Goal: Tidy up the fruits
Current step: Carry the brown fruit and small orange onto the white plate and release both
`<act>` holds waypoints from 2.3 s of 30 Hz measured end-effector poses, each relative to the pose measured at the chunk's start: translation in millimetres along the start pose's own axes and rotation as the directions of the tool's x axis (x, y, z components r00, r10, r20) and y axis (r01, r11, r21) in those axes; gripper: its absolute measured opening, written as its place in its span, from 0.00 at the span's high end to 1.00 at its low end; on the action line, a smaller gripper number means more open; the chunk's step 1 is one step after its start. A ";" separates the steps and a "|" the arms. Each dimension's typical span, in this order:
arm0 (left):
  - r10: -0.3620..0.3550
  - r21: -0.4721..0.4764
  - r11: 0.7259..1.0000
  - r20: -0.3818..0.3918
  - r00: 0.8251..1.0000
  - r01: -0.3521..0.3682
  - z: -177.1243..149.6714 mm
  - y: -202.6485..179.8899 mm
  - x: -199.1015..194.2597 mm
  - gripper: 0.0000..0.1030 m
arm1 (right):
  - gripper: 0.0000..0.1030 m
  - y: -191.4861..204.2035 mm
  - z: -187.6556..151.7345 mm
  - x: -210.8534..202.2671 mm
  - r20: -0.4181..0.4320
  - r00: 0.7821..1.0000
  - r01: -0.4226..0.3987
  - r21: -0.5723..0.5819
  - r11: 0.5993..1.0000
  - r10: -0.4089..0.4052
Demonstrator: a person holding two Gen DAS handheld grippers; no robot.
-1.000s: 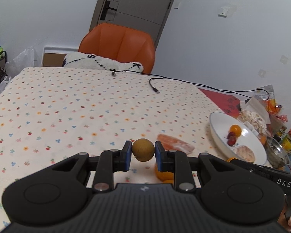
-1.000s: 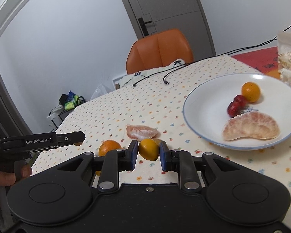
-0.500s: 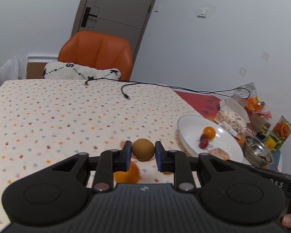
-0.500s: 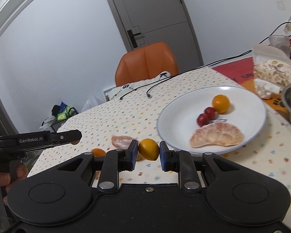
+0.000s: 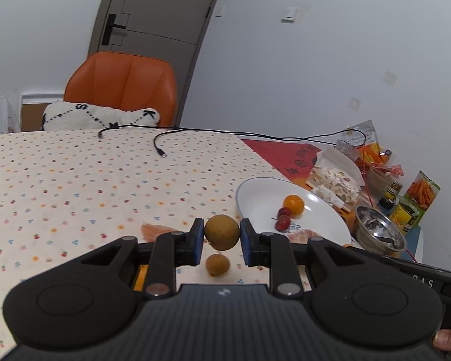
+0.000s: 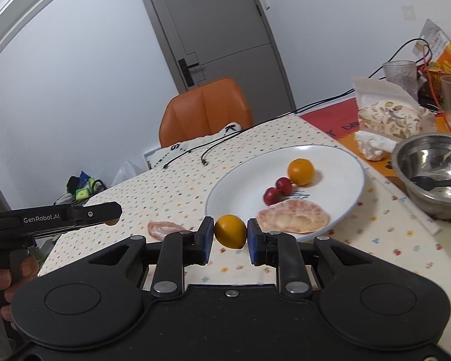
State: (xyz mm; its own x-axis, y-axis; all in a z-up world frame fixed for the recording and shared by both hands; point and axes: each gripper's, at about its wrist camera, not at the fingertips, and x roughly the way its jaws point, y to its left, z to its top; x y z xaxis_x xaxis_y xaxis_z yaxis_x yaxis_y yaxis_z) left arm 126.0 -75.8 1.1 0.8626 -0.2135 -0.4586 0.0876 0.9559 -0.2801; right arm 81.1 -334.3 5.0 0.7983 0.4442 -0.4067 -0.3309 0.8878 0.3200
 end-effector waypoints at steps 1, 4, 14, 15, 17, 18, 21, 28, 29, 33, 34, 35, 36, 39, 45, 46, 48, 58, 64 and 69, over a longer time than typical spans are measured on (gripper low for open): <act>-0.004 0.002 1.000 -0.001 1.000 0.004 0.3 -2.2 1.3 0.77 | 0.78 -1.8 0.2 -0.9 0.001 1.000 0.004 0.001 1.000 -0.004; -0.019 0.011 1.000 -0.004 1.000 0.019 1.7 -9.6 6.4 0.77 | 0.78 -7.3 2.3 -4.1 0.007 1.000 0.019 0.003 1.000 -0.019; -0.067 0.042 0.997 -0.019 0.998 0.067 6.3 -32.6 28.1 0.77 | 0.78 -21.2 14.2 -11.0 0.030 0.997 0.075 -0.016 0.997 -0.074; -0.069 0.045 0.997 -0.022 0.997 0.069 6.5 -34.6 30.9 0.77 | 0.78 -22.5 15.3 -10.7 0.032 0.996 0.080 -0.018 0.997 -0.079; -0.070 0.050 0.996 -0.028 0.997 0.072 6.9 -38.0 36.3 0.77 | 0.78 -26.2 17.1 -9.0 0.033 0.996 0.086 -0.018 0.996 -0.086; -0.072 0.051 0.996 -0.031 0.997 0.074 7.2 -39.4 38.9 0.77 | 0.78 -28.2 17.8 -8.0 0.033 0.996 0.089 -0.017 0.996 -0.088; -0.072 0.057 0.996 -0.038 0.997 0.074 9.0 -43.8 46.7 0.77 | 0.78 -34.9 19.9 -4.3 0.031 0.995 0.097 -0.014 0.995 -0.097; -0.073 0.073 0.994 -0.058 0.996 0.077 10.5 -53.1 63.2 0.77 | 0.78 -49.6 24.1 3.2 0.032 0.993 0.118 0.004 0.993 -0.118; -0.072 0.076 0.994 -0.062 0.995 0.077 10.5 -54.5 65.7 0.77 | 0.78 -51.6 24.7 4.1 0.032 0.992 0.120 0.007 0.993 -0.120; -0.068 0.079 0.994 -0.076 0.995 0.074 10.1 -58.2 75.4 0.77 | 0.78 -58.3 25.8 6.6 0.031 0.991 0.128 0.017 0.992 -0.128; -0.066 0.080 0.994 -0.078 0.995 0.072 10.0 -59.4 77.5 0.77 | 0.78 -60.0 26.1 7.5 0.031 0.991 0.130 0.019 0.991 -0.130; -0.064 0.081 0.994 -0.080 0.995 0.070 9.9 -60.1 79.5 0.77 | 0.78 -61.7 26.2 8.2 0.030 0.991 0.131 0.021 0.991 -0.132; -0.061 0.082 0.994 -0.082 0.995 0.068 9.8 -60.9 81.5 0.77 | 0.78 -63.1 26.0 8.7 0.029 0.991 0.132 0.024 0.991 -0.133; -0.055 0.087 0.994 -0.086 0.995 0.063 9.6 -62.8 86.6 0.77 | 0.78 -67.4 25.5 10.3 0.027 0.990 0.134 0.033 0.990 -0.135; -0.048 0.087 0.995 -0.098 0.994 0.057 7.7 -66.2 94.5 0.77 | 0.78 -71.3 25.2 11.8 0.024 0.991 0.133 0.039 0.990 -0.134; -0.048 0.089 0.994 -0.095 0.994 0.057 7.4 -67.0 94.9 0.76 | 0.78 -71.2 25.3 11.7 0.024 0.991 0.133 0.039 0.990 -0.134; -0.037 0.102 0.994 -0.079 0.996 0.045 6.9 -69.5 93.7 0.73 | 0.78 -71.4 25.6 12.6 0.024 0.991 0.133 0.041 0.990 -0.135; -0.006 0.082 0.997 -0.081 0.997 0.013 9.2 -54.9 82.6 0.58 | 0.78 -67.1 26.7 18.8 0.025 0.992 0.126 0.030 0.992 -0.127; 0.028 0.065 0.998 -0.062 0.998 -0.024 10.2 -38.8 68.8 0.43 | 0.78 -63.5 30.5 27.6 0.028 0.991 0.132 0.018 0.991 -0.132; 0.056 0.047 0.997 -0.053 0.997 -0.054 11.2 -25.0 57.2 0.39 | 0.77 -63.2 36.0 35.6 0.037 0.989 0.146 0.010 0.989 -0.147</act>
State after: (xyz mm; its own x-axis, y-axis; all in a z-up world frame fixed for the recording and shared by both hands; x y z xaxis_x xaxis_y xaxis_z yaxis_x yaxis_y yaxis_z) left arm 178.7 -109.7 -8.7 0.8387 -0.1700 -0.5175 0.0648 0.9744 -0.2151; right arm 148.5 -379.0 1.1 0.8562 0.3045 -0.4175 -0.2055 0.9419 0.2657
